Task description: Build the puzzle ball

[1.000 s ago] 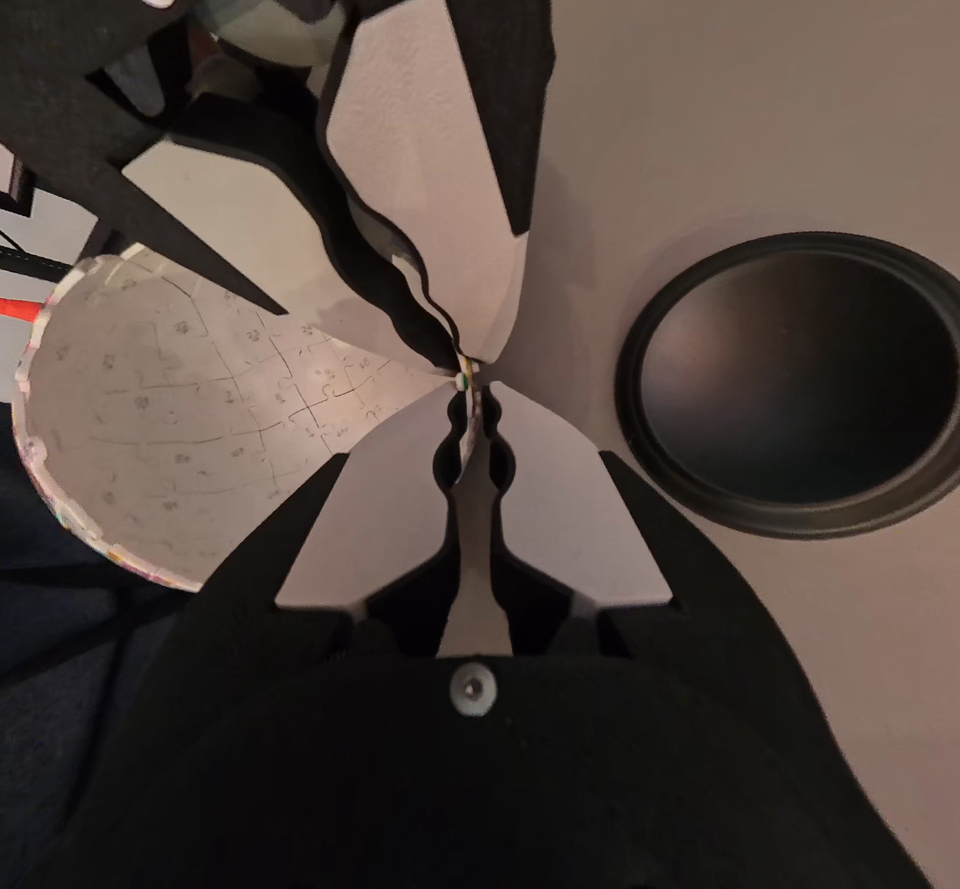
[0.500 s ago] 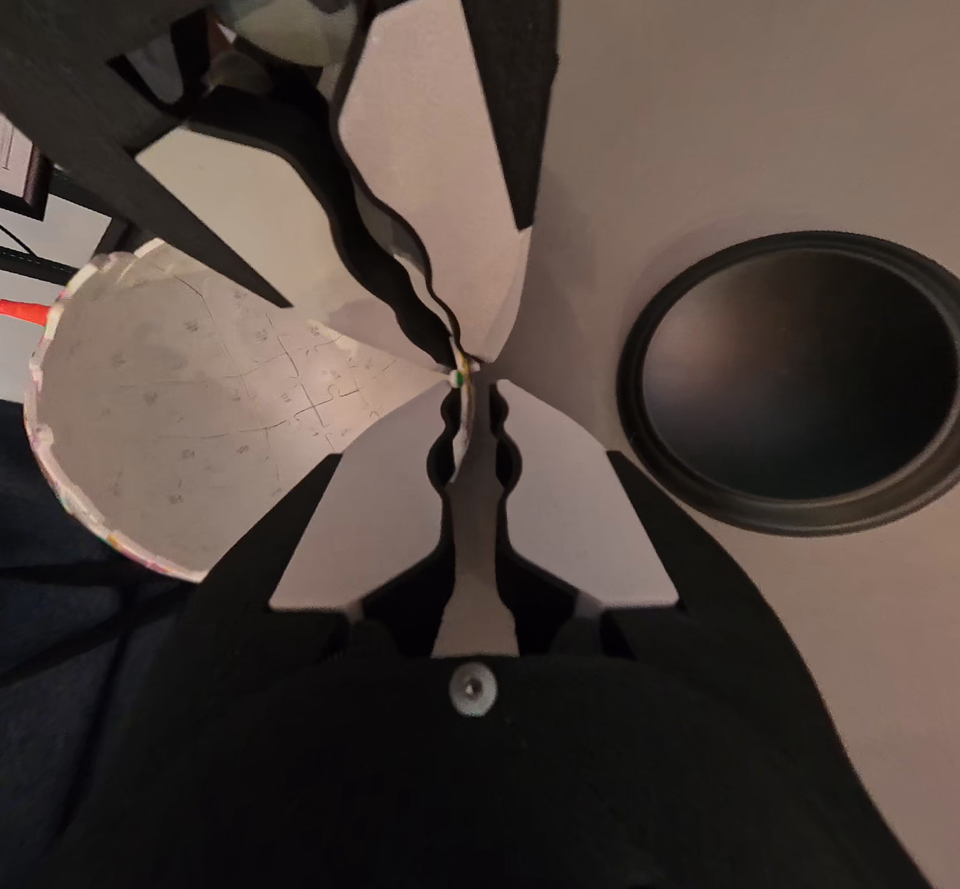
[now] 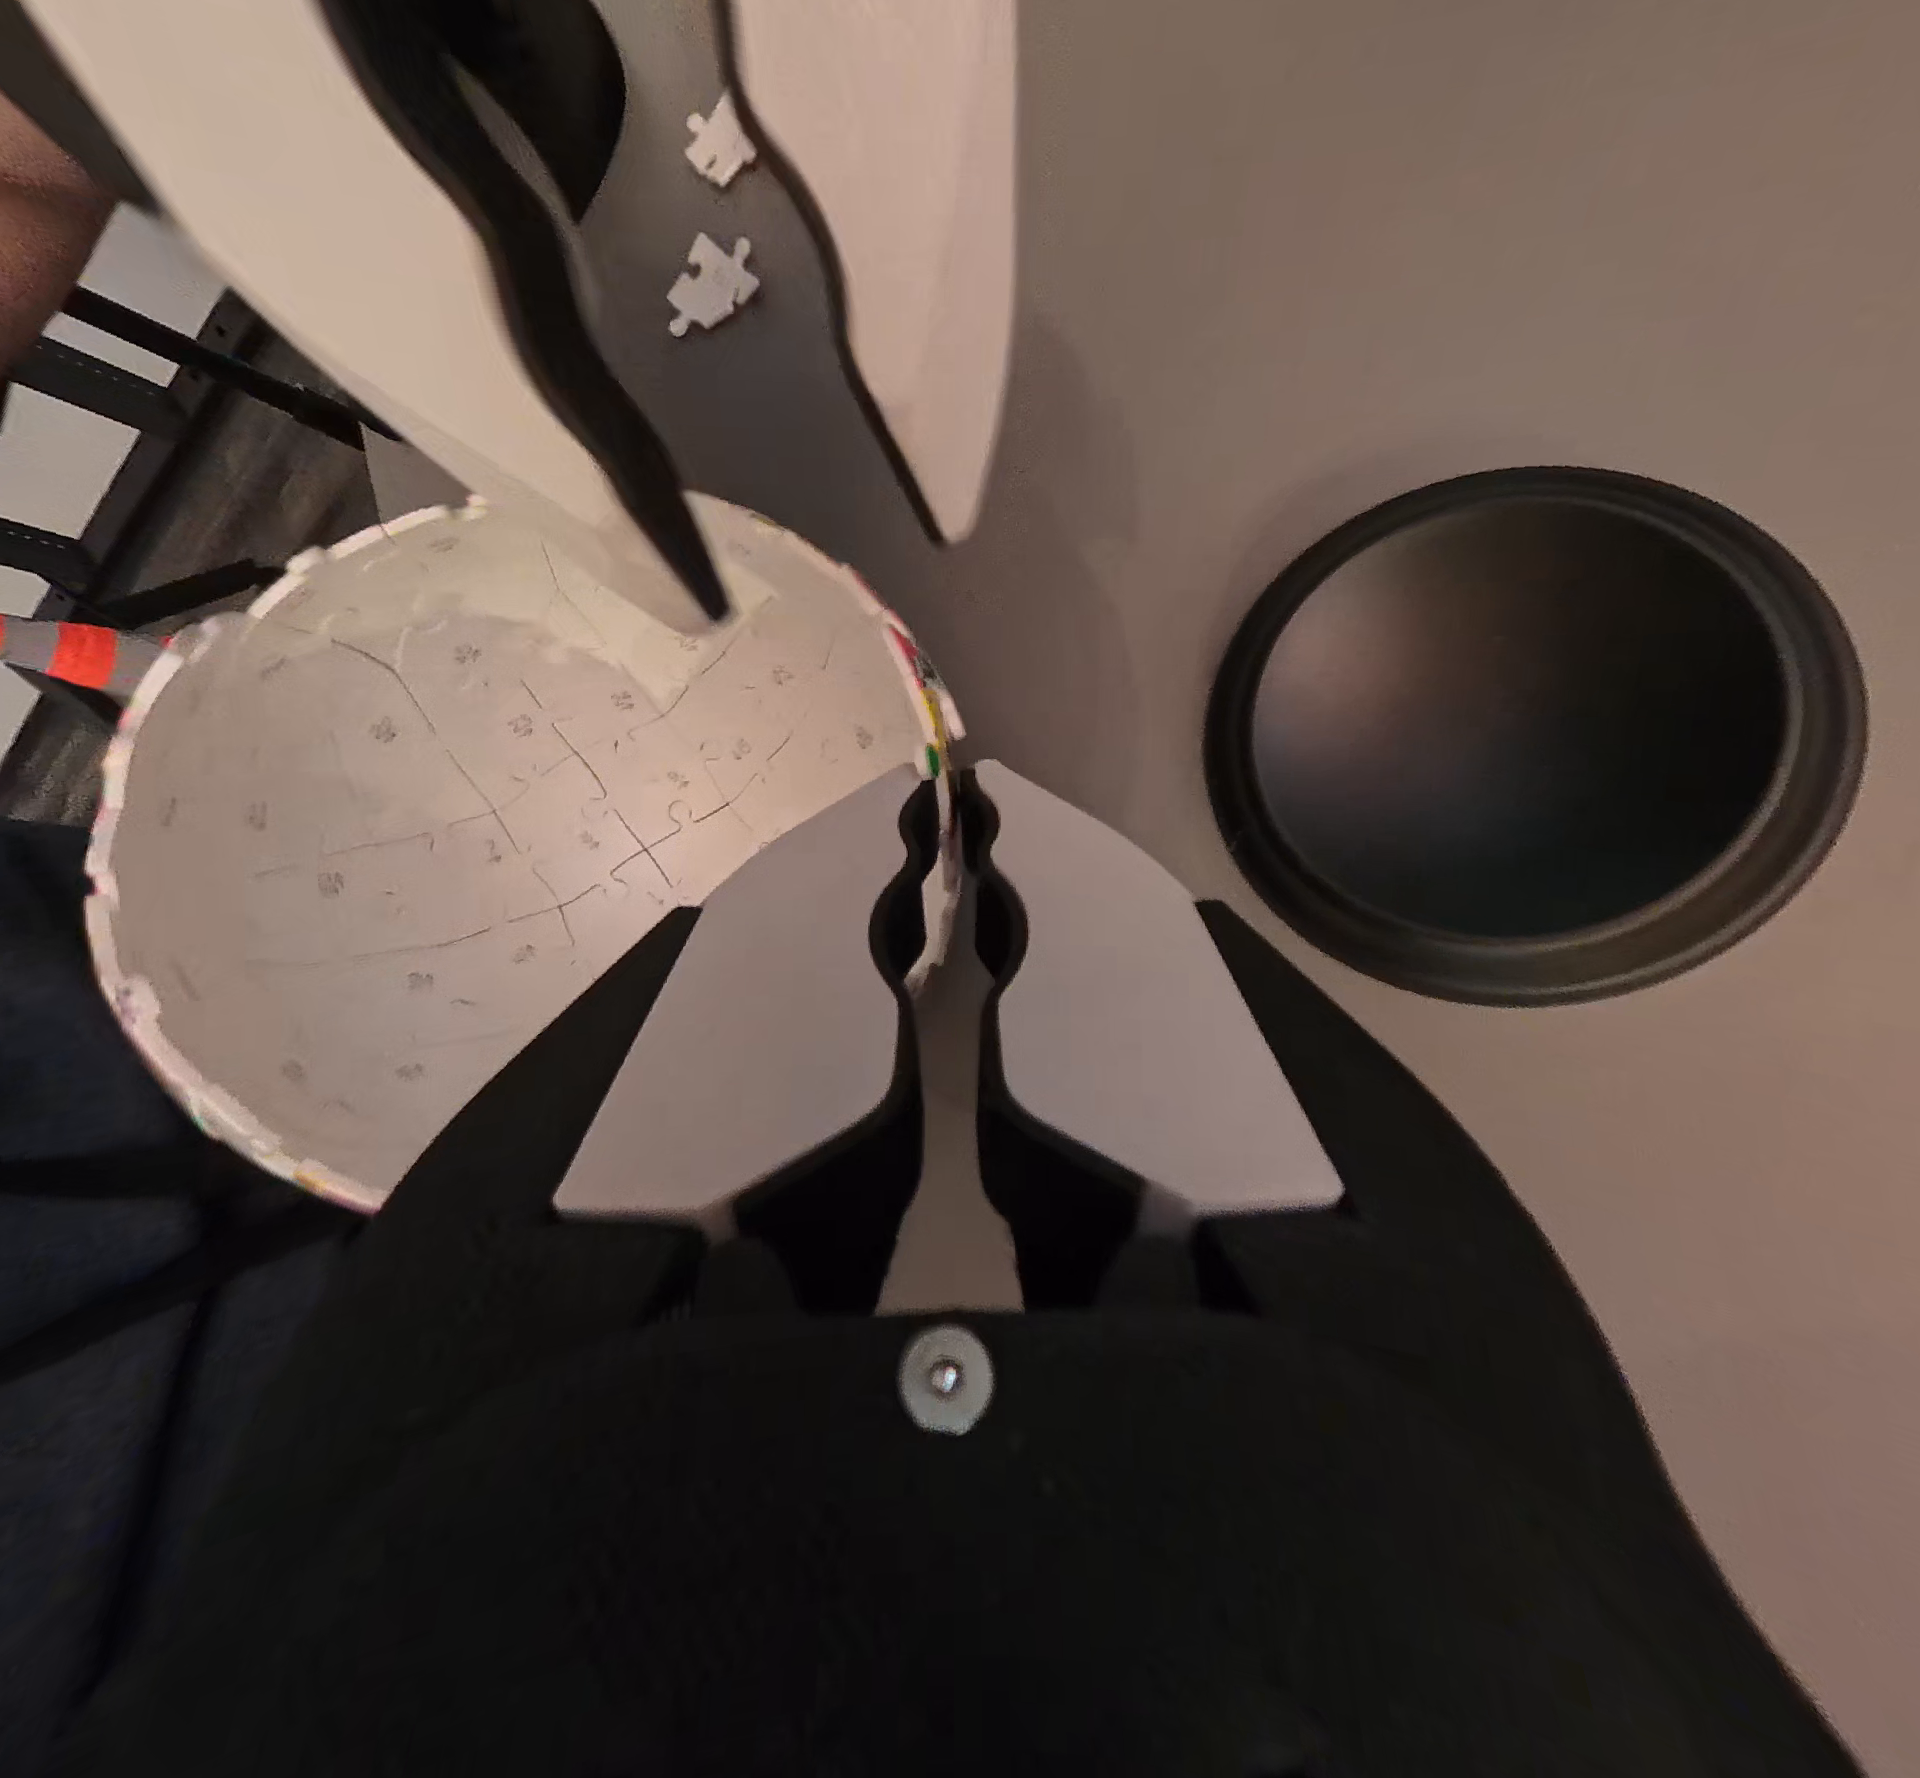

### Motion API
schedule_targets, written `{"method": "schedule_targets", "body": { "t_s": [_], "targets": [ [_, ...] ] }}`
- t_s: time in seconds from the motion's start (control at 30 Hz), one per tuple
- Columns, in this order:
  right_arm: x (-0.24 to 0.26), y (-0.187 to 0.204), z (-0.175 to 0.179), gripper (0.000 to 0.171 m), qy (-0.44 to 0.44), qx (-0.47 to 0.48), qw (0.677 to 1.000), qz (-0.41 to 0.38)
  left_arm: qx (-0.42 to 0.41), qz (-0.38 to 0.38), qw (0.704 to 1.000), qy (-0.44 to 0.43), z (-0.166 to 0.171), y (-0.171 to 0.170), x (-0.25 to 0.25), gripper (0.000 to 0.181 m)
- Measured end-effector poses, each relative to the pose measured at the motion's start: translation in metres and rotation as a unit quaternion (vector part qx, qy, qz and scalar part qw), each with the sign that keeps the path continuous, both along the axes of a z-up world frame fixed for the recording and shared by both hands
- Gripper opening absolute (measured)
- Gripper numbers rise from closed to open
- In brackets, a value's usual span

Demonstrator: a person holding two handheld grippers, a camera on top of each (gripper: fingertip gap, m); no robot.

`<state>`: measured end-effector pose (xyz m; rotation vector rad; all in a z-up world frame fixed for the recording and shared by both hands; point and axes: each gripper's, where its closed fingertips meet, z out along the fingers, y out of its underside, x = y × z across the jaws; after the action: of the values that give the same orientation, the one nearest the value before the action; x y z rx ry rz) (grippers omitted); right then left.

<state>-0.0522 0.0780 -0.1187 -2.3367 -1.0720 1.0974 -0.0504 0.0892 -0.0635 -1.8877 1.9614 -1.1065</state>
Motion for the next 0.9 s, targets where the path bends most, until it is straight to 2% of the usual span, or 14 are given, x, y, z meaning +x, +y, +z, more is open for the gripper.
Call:
{"method": "schedule_targets", "body": {
  "t_s": [0.13,0.27,0.33,0.43,0.5,0.57,0.73,0.9],
  "targets": [
    [0.001,0.001,0.003,0.004,-0.010,0.016,1.000,-0.005,-0.037,0.057,0.994,-0.086,0.035,0.002,-0.017,0.043],
    [0.003,-0.002,0.007,0.005,-0.016,0.034,0.999,-0.007,-0.077,0.111,0.977,-0.165,0.048,-0.021,-0.048,0.057],
    [0.003,-0.004,0.009,0.005,-0.022,0.044,0.999,-0.010,-0.085,0.136,0.970,-0.183,0.041,-0.040,-0.060,0.067],
    [0.005,-0.006,0.010,0.006,-0.039,0.062,0.997,-0.013,-0.039,0.184,0.962,-0.199,0.020,-0.062,-0.067,0.086],
    [0.005,-0.007,0.012,0.006,-0.041,0.068,0.997,-0.015,-0.013,0.209,0.954,-0.213,0.007,-0.075,-0.065,0.088],
    [0.005,-0.009,0.014,0.006,-0.043,0.074,0.996,-0.016,0.008,0.230,0.949,-0.215,-0.005,-0.082,-0.061,0.101],
    [0.006,-0.014,0.017,0.008,-0.064,0.088,0.994,-0.012,0.040,0.243,0.945,-0.215,-0.018,-0.093,-0.050,0.104],
    [0.006,-0.013,0.019,0.023,-0.092,0.103,0.990,0.001,0.068,0.242,0.944,-0.216,-0.020,-0.092,-0.046,0.103]
  ]
}}
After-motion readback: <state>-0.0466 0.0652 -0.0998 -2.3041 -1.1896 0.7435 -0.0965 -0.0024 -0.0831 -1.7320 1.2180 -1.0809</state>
